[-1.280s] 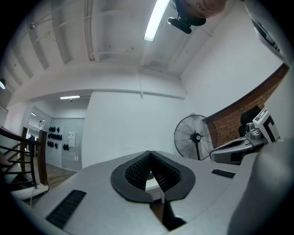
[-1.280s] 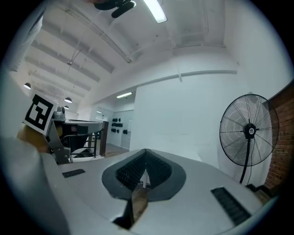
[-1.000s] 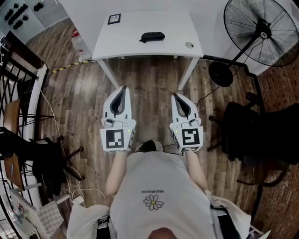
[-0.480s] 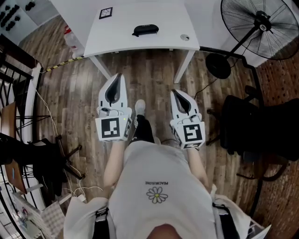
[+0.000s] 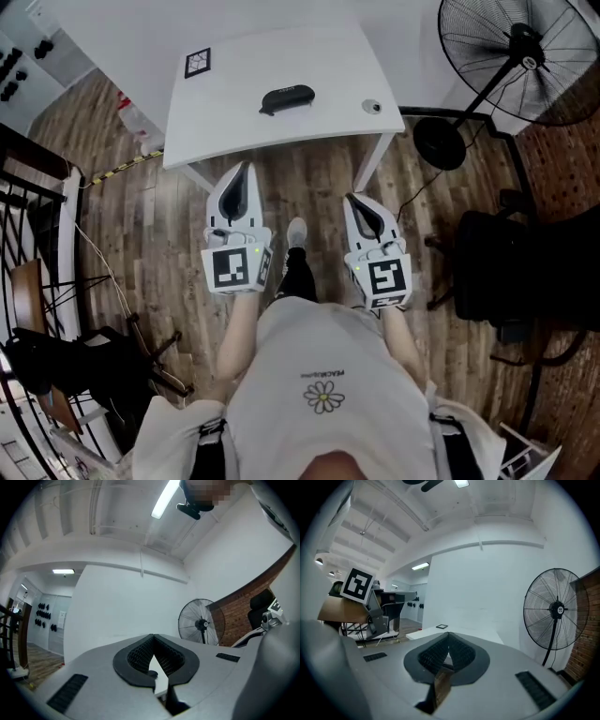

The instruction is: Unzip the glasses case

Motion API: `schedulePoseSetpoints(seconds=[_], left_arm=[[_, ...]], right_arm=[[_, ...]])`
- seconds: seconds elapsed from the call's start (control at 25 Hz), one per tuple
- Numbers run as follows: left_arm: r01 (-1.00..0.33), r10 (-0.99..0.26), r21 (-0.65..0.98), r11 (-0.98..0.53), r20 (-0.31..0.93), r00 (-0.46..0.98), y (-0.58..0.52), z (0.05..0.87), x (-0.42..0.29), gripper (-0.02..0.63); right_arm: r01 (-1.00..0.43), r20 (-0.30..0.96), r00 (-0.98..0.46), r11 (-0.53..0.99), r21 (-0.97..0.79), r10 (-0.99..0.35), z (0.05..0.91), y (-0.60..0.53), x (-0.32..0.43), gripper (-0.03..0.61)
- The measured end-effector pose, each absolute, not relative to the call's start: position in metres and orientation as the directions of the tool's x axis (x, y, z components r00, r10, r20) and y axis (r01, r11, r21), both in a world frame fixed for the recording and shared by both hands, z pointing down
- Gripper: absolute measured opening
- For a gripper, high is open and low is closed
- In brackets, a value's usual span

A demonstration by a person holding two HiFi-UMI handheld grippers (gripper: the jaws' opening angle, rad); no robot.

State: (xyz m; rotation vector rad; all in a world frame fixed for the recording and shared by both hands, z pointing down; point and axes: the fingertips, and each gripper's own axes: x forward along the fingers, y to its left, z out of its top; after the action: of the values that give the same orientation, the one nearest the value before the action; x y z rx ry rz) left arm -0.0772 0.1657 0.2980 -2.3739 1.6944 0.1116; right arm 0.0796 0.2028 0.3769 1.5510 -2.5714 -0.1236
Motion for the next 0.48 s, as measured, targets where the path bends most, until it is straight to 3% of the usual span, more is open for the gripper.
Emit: schedulePoseSetpoints(seconds=[0.48], left_arm=[[-0.924,-0.903,-0.052,-0.379,-0.199,0.382,-0.018,0.288,-0.117,0.014]], right_arm=[[-0.872,0.123,-0.43,0.447,0.201,-0.894,0.35,0.027,0.037,0.006]])
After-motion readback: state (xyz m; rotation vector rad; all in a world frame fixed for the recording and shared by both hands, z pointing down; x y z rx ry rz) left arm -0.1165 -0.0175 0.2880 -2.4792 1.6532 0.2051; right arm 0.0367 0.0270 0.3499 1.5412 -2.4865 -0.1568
